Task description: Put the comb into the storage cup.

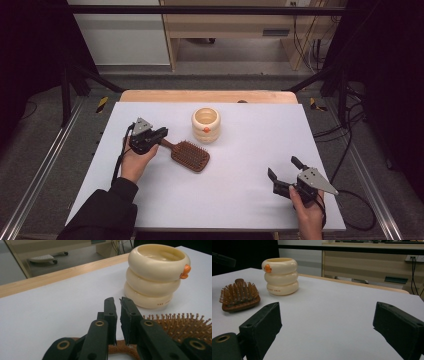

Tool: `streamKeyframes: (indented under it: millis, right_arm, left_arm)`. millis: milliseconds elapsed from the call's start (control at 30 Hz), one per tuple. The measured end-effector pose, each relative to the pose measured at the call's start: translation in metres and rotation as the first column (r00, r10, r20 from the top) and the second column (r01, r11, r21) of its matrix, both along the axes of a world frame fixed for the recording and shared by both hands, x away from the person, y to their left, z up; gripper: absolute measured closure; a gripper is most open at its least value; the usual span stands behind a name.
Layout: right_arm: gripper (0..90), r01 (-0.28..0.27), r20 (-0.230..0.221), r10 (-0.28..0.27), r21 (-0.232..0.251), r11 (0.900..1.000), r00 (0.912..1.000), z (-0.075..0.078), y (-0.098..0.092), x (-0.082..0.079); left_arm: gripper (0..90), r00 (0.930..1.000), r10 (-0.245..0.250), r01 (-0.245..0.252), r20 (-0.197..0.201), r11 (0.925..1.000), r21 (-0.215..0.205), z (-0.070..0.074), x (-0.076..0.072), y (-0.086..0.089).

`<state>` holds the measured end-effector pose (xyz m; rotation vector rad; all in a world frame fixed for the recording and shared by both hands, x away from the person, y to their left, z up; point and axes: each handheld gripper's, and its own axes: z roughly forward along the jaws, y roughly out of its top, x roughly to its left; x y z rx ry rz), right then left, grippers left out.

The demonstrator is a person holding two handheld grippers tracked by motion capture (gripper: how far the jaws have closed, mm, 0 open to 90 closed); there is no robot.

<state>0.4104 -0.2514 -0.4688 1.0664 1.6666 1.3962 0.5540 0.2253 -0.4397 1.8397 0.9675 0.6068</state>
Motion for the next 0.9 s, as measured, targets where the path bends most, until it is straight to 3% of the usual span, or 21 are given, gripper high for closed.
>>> streamKeyframes:
  millis: [300,900]
  right_arm:
    - [7.9,0.006,-0.008,-0.006,0.005,1.0,1.0,-0.001,-0.001,0.0]
    - [7.7,0.004,-0.01,-0.004,0.002,1.0,0.9999,-0.001,-0.001,0.001]
  left_arm:
    - [86.5,0.997,0.021,-0.019,-0.074,0.9995,0.025,-0.017,0.018,-0.001]
    - [90.0,0.9908,0.015,-0.003,-0.135,0.9965,0.084,-0.03,0.031,-0.015]
